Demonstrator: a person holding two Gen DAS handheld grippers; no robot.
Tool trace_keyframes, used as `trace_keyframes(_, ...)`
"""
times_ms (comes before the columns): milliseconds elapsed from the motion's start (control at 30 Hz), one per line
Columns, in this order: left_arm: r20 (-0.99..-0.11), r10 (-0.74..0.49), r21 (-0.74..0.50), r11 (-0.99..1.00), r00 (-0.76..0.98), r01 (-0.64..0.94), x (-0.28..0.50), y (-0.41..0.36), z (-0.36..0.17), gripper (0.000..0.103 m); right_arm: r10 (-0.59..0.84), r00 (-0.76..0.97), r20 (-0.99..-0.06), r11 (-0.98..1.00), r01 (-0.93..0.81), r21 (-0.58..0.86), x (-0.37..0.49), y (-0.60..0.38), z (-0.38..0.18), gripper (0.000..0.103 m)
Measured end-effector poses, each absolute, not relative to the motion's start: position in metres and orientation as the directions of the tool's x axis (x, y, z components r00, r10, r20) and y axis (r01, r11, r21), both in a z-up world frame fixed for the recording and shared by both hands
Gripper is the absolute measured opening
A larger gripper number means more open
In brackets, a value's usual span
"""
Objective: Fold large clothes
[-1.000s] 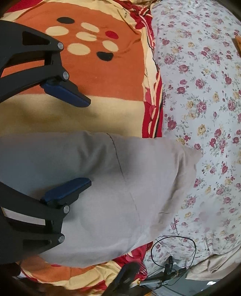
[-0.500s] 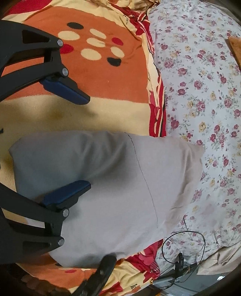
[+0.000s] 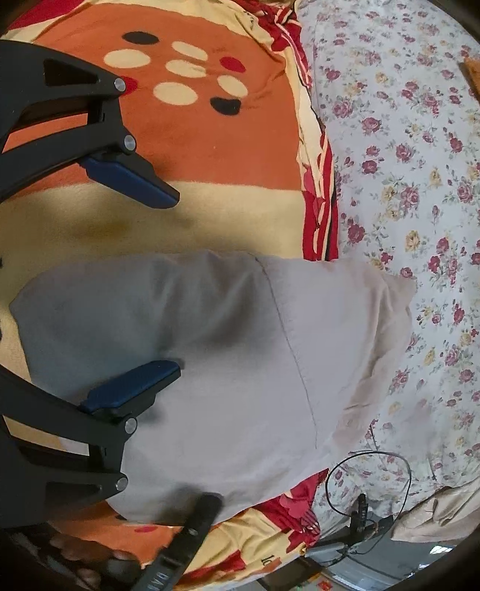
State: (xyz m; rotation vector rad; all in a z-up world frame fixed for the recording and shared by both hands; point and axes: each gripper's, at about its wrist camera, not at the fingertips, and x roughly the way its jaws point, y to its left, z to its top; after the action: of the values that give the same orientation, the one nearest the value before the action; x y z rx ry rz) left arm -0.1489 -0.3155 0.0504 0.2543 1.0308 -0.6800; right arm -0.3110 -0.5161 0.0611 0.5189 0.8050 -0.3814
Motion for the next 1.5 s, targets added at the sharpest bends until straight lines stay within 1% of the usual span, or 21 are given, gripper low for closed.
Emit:
trace_keyframes(33,-0.854,-0.4,-0.114,0.768,0.333,0.63,-0.148,-0.316,0.051,0.085,-0.128,0.65,-0.749,0.808,0.507,0.302,-0.31,-0.521,0.063,0.081)
trace_keyframes(233,-0.856,-0.396,-0.101,0.76,0.334,0.642,-0.141,-0.32,0.052,0.085,-0.075,0.652,-0.754,0.796,0.495,0.349,-0.295,-0.531,0.057,0.081)
trace_keyframes(433,-0.856,-0.4,-0.102,0.752,0.328,0.651,-0.137,-0.327,0.052,0.085,-0.104,0.661,-0.744,0.795,0.504,0.337,-0.285,-0.533,0.06,0.083)
trace_keyframes(533,-0.857,-0.435,-0.163,0.737,0.276,0.656,-0.127,-0.329,0.052,0.085,-0.093,0.672,-0.735,0.8,0.49,0.346,-0.279,-0.539,0.057,0.085)
trace_keyframes(567,-0.854,-0.462,-0.207,0.723,0.239,0.659,-0.121,-0.33,0.051,0.085,-0.078,0.674,-0.735,0.8,0.482,0.357,-0.275,-0.543,0.053,0.086)
trace_keyframes(633,-0.855,-0.483,-0.255,0.708,0.189,0.659,-0.112,-0.333,0.047,0.086,-0.03,0.678,-0.734,0.793,0.463,0.396,-0.269,-0.551,0.045,0.088)
trace_keyframes(733,-0.865,-0.492,-0.313,0.68,0.096,0.663,-0.097,-0.342,0.035,0.091,0.048,0.704,-0.708,0.768,0.427,0.477,-0.264,-0.56,0.035,0.09)
trace_keyframes(800,-0.865,-0.499,-0.353,0.678,0.051,0.645,-0.089,-0.346,0.027,0.098,0.092,0.713,-0.695,0.763,0.398,0.509,-0.259,-0.562,0.031,0.09)
trace_keyframes(867,-0.855,-0.519,-0.407,0.68,0.008,0.61,-0.083,-0.347,0.02,0.1,0.145,0.719,-0.68,0.762,0.358,0.54,-0.252,-0.563,0.027,0.09)
trace_keyframes(933,-0.843,-0.538,-0.428,0.676,0.005,0.6,-0.081,-0.348,0.02,0.1,0.171,0.724,-0.668,0.765,0.33,0.553,-0.246,-0.562,0.026,0.089)
trace_keyframes(967,-0.839,-0.545,-0.426,0.665,0.009,0.613,-0.083,-0.349,0.022,0.097,0.179,0.727,-0.662,0.768,0.317,0.557,-0.243,-0.561,0.027,0.087)
trace_keyframes(1000,-0.828,-0.561,-0.433,0.645,0.006,0.63,-0.085,-0.35,0.024,0.074,0.191,0.731,-0.655,0.767,0.305,0.565,-0.241,-0.56,0.028,0.076)
trace_keyframes(1033,-0.807,-0.59,-0.461,0.6,-0.027,0.654,-0.088,-0.352,0.028,0.06,0.195,0.738,-0.646,0.764,0.299,0.571,-0.24,-0.558,0.03,0.061)
trace_keyframes(1067,-0.8,-0.599,-0.454,0.587,-0.017,0.671,-0.091,-0.352,0.034,0.052,0.192,0.743,-0.641,0.765,0.296,0.572,-0.239,-0.556,0.033,0.054)
trace_keyframes(1100,-0.788,-0.616,-0.446,0.569,-0.002,0.691,-0.095,-0.35,0.042,0.042,0.185,0.743,-0.643,0.772,0.295,0.563,-0.238,-0.552,0.037,0.045)
trace_keyframes(1133,-0.78,-0.626,-0.446,0.557,0.001,0.701,-0.097,-0.348,0.047,0.038,0.17,0.741,-0.65,0.784,0.297,0.545,-0.237,-0.547,0.042,0.038)
trace_keyframes(1167,-0.776,-0.631,-0.445,0.554,0.006,0.704,-0.099,-0.344,0.052,0.033,0.156,0.742,-0.652,0.798,0.294,0.526,-0.239,-0.54,0.051,0.036)
trace_keyframes(1233,-0.751,-0.66,-0.472,0.544,0.007,0.694,-0.102,-0.329,0.068,0.03,0.165,0.752,-0.638,0.802,0.275,0.531,-0.245,-0.531,0.064,0.029)
trace_keyframes(1267,-0.74,-0.672,-0.481,0.538,0.008,0.692,-0.103,-0.321,0.076,0.03,0.177,0.76,-0.626,0.8,0.259,0.541,-0.248,-0.526,0.07,0.029)
trace_keyframes(1367,-0.736,-0.675,-0.447,0.531,0.041,0.72,-0.123,-0.285,0.108,0.03,0.236,0.776,-0.586,0.798,0.189,0.572,-0.263,-0.501,0.092,0.028)
trace_keyframes(1500,-0.766,-0.638,-0.398,0.568,0.08,0.72,-0.148,-0.233,0.119,0.03,0.323,0.758,-0.567,0.772,0.135,0.621,-0.276,-0.468,0.095,0.028)
